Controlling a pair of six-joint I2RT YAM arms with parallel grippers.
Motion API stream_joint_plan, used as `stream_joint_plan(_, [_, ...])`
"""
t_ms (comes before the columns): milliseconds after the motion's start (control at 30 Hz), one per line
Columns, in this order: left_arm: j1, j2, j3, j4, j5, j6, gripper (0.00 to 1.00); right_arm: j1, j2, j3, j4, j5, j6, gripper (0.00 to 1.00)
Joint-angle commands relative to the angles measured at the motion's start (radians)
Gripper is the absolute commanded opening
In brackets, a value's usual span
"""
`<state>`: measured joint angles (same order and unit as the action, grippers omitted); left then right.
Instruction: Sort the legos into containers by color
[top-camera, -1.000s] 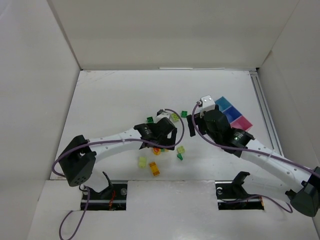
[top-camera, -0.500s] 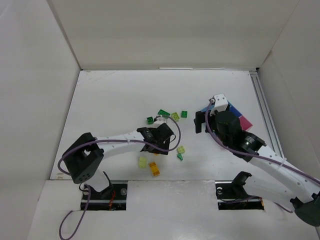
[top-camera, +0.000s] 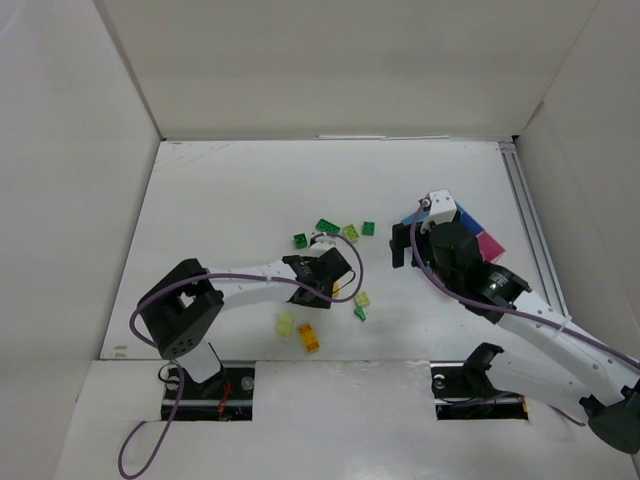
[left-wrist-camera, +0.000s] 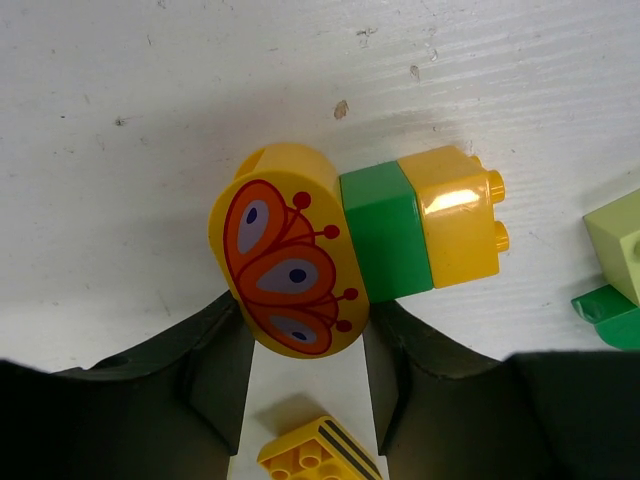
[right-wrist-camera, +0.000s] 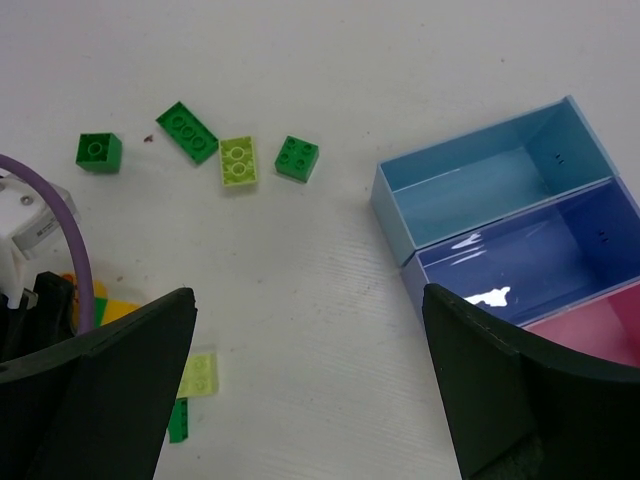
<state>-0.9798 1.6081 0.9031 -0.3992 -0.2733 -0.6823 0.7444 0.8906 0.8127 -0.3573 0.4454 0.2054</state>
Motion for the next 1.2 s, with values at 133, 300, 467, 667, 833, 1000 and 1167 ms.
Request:
stream_joint_plan(133, [0.001, -0.022, 0.031, -0.015, -0.029, -0.005, 0.18, -0.019, 0.01, -0.004, 0.011, -0.04, 0.009, 0.99])
stream_joint_plan(300, [0.001, -0.083, 0.108, -0.026, -0.112, 0.027, 0.02, -0.143, 0.04, 0.005, 0.027, -0.325, -0.003, 0.99])
stream_joint_plan(467, [0.001, -0.184, 0.149, 0.096, -0.156, 0.16, 0.0, -0.292, 0.105, 0.005, 0.142, -0.797, -0.033, 0.97])
stream_joint_plan(667, [0.001, -0.24, 0.221, 0.221, -0.122, 0.314, 0.0, -0.333, 0.2, 0.097, 0.193, -1.088, -0.064, 0.99])
stream_joint_plan(833, [0.001, -0.186, 0.301, 0.221, -0.135, 0.377, 0.0, -0.333, 0.301, 0.174, 0.193, -1.133, -0.064, 0.99])
stream_joint_plan(1000, [0.001, -0.154, 0.323, 0.244, -0.155, 0.434, 0.0, -0.343, 0.361, 0.221, 0.23, -1.171, -0.04, 0.98])
stream_joint_plan(1167, [0.055, -0.163, 0.312, 0.284, -0.113, 0.454, 0.0, -0.367, 0.422, 0.269, 0.251, -1.2, -0.003, 0.81])
